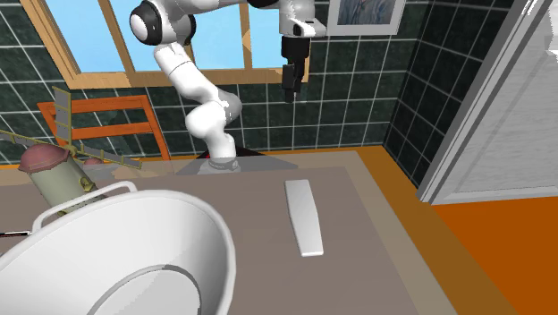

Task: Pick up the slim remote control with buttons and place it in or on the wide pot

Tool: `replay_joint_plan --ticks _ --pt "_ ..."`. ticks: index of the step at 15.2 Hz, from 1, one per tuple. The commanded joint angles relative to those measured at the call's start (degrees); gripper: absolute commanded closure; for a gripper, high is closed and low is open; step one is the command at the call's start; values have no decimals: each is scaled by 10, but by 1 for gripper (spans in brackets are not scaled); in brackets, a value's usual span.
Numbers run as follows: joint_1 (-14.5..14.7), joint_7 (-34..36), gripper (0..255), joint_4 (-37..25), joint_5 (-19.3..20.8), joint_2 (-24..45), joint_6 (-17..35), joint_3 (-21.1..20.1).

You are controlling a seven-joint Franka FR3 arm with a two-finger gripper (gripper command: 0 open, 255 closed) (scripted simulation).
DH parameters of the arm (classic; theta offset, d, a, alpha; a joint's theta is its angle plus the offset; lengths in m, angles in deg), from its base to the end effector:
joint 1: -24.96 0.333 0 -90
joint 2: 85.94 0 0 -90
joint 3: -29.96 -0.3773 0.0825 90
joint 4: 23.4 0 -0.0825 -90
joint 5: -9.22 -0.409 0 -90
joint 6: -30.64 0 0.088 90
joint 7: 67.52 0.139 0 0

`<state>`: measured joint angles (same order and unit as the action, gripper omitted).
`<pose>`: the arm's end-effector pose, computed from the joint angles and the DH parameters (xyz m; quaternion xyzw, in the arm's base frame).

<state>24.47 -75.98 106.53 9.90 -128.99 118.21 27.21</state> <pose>0.2962 0.0160 0.6315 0.9960 0.0868 0.0044 0.0226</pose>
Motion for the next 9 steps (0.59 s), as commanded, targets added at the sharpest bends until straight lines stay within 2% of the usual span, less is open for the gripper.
replay_joint_plan --ticks 1,9 --pt "0 0 0 0 0 0 0 0" --pt "-75 113 0 -19 7 119 97 25"
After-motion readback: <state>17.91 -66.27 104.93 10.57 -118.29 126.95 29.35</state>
